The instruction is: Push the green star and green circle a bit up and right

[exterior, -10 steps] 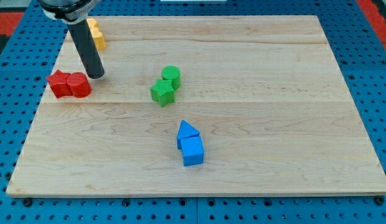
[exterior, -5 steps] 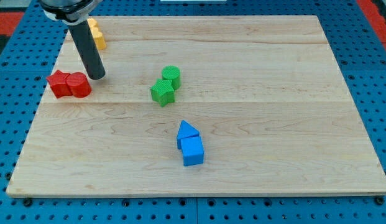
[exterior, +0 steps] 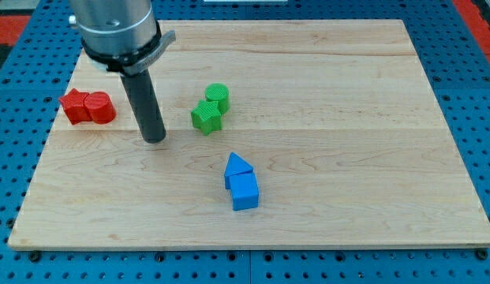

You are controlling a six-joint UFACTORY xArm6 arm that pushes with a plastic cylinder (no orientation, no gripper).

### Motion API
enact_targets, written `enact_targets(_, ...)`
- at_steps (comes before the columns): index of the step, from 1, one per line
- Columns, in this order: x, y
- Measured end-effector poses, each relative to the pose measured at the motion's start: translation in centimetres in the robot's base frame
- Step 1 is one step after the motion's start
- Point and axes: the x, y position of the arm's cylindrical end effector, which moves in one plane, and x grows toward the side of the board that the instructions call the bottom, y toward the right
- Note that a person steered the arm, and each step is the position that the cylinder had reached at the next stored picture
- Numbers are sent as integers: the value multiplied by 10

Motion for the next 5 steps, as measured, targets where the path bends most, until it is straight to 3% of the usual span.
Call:
enact_targets(1, 50, 59)
enact_targets(2, 93, 65)
enact_targets(3, 62, 56)
enact_targets(5, -55, 48)
